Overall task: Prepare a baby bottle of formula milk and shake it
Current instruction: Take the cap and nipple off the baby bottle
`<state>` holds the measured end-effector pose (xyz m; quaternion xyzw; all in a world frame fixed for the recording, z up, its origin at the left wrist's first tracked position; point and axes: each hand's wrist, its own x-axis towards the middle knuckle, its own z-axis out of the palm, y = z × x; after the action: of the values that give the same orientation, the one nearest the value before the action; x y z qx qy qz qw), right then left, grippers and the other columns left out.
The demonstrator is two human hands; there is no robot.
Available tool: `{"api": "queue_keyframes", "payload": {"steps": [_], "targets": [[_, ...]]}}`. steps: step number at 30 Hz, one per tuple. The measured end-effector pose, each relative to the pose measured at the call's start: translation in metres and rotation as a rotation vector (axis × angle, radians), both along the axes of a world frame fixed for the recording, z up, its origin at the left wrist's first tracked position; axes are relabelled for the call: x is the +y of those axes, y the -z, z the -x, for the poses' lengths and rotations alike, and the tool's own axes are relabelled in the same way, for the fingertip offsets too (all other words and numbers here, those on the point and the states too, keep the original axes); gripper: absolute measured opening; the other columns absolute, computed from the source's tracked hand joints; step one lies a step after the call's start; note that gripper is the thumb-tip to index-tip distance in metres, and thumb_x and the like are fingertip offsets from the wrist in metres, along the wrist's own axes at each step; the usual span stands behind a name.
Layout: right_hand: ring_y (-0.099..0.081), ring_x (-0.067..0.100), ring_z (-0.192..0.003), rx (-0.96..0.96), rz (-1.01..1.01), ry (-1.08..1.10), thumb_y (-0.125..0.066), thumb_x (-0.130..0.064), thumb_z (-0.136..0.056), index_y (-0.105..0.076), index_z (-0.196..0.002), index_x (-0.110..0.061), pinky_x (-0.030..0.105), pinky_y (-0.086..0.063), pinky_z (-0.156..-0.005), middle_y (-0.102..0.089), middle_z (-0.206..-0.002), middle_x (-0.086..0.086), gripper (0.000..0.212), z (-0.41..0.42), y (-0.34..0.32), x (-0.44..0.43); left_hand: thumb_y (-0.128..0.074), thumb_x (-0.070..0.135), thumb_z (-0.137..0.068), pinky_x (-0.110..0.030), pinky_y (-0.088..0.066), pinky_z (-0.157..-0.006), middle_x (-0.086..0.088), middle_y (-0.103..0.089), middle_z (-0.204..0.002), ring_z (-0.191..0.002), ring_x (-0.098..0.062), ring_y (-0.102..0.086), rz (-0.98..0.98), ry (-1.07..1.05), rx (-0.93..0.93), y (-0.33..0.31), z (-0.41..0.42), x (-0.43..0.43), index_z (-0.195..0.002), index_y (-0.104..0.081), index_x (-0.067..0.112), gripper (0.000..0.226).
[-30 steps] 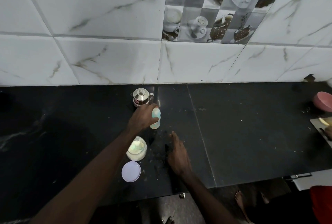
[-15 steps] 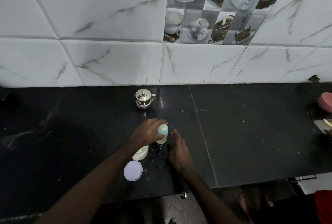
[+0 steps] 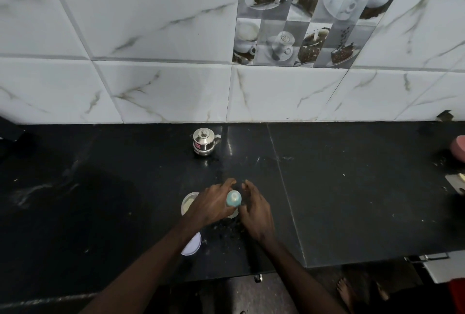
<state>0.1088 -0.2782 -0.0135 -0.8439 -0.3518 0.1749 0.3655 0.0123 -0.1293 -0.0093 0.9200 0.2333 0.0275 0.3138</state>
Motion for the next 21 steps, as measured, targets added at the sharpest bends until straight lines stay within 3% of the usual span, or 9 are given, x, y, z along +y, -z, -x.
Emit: {"api": "queue_keyframes", "payload": {"steps": [6,10,15,21], "targets": [[-0.051,0.012,-0.137,-0.066,0.073,-0.091,-0.060,-0.046,-0.092,-0.045,-0.151,-0.022,0.035,-0.044,-0.112,-0.053,-0.152,-0.006,0.066,-0.006,-0.005,0.006,-0.060,0.048,-0.081,-0.043,-0.055,-0.094,-0.003,-0.064,-0.132,-0.118,-0.024,-0.064,0.085,-0.183,-0.056,0.012,0.004,-0.022,-0.154,-0.029,0.023,0.083],[-0.062,0.014,-0.116,-0.062,0.092,-0.119,-0.067,-0.041,-0.086,-0.056,-0.136,-0.024,0.035,-0.052,-0.096,-0.064,-0.132,-0.005,0.054,-0.004,-0.013,0.010,-0.059,0.037,-0.092,-0.038,-0.053,-0.095,-0.004,-0.065,-0.129,-0.117,-0.021,-0.065,0.104,-0.302,-0.157,0.022,0.003,-0.044,-0.154,-0.031,0.018,0.070],[-0.064,0.017,-0.109,-0.091,0.129,-0.131,-0.069,-0.039,-0.080,-0.059,-0.131,-0.026,0.033,-0.054,-0.088,-0.064,-0.126,-0.005,0.053,-0.005,-0.009,0.013,-0.063,0.003,-0.092,-0.035,-0.050,-0.097,-0.015,-0.060,-0.134,-0.118,-0.032,-0.061,0.263,-0.424,-0.196,0.027,0.000,-0.063,-0.155,-0.029,0.022,0.074],[-0.066,0.018,-0.101,-0.136,0.140,-0.129,-0.072,-0.040,-0.075,-0.064,-0.122,-0.027,0.033,-0.053,-0.080,-0.065,-0.117,-0.005,0.049,-0.010,-0.008,0.015,-0.065,0.008,-0.090,-0.037,-0.054,-0.096,-0.007,-0.064,-0.126,-0.114,-0.026,-0.064,0.310,-0.487,-0.218,0.037,-0.002,-0.066,-0.143,-0.040,0.025,0.060]]}}
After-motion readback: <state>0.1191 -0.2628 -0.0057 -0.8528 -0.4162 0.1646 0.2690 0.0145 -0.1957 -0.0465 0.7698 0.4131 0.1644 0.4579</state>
